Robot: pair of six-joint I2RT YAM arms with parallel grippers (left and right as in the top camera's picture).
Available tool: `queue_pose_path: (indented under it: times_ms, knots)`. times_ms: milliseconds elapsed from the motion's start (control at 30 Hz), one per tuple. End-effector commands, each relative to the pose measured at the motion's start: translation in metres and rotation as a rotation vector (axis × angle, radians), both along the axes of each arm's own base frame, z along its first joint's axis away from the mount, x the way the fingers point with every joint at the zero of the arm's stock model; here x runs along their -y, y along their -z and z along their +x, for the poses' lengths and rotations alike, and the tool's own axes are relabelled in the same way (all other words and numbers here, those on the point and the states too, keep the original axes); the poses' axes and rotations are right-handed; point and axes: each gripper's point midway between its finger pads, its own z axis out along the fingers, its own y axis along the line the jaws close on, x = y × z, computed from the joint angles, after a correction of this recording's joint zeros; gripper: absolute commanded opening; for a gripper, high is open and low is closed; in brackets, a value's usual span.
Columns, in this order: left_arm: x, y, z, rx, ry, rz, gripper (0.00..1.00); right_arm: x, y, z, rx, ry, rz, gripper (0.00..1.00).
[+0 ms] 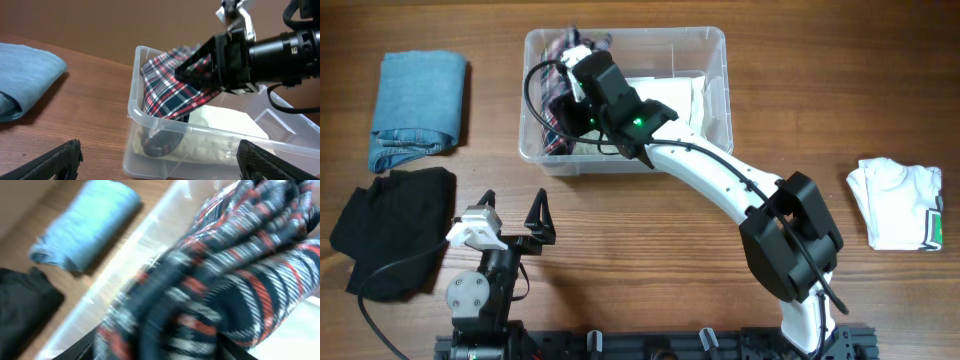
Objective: Pack container
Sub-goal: 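Carry the plaid shirt into the bin's left half and lower it, then press the plaid shirt flat with the right gripper, then release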
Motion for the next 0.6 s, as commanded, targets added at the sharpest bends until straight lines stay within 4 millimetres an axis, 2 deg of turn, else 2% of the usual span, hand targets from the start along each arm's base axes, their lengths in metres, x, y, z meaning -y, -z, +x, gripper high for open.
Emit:
queue_pose_path:
  times_ms: [0,100,167,300,400,433,500,533,567]
  knots:
    - [-0.004,0.002,0.000,-0.002,-0.019,-0.008,1.00,0.027,-0.039,0.005,0.078,0.114,-0.061,0.62]
    - [-0.004,0.002,0.000,-0.002,-0.019,-0.008,1.00,0.060,-0.047,-0.003,0.069,0.191,-0.170,0.76]
    - [-0.004,0.002,0.000,-0.002,-0.019,-0.008,1.00,0.080,-0.046,-0.010,0.055,0.230,-0.244,0.78]
    - [-0.004,0.002,0.000,-0.002,-0.019,-0.008,1.00,0.092,-0.041,-0.014,0.050,0.231,-0.314,0.78]
    - [-0.004,0.002,0.000,-0.002,-0.019,-0.008,1.00,0.102,-0.039,-0.003,0.059,0.270,-0.325,0.77]
    - [-0.004,0.002,0.000,-0.002,-0.019,-0.008,1.00,0.107,-0.036,0.002,0.054,0.283,-0.329,0.73]
    - [-0.004,0.002,0.000,-0.002,-0.019,-0.008,1.00,0.120,-0.020,0.012,0.024,0.309,-0.351,0.54]
    - [-0.004,0.002,0.000,-0.002,-0.019,-0.008,1.00,0.128,-0.008,0.017,-0.008,0.318,-0.363,0.38]
    - [-0.004,0.002,0.000,-0.002,-0.019,-0.008,1.00,0.132,-0.001,0.019,-0.034,0.315,-0.364,0.29]
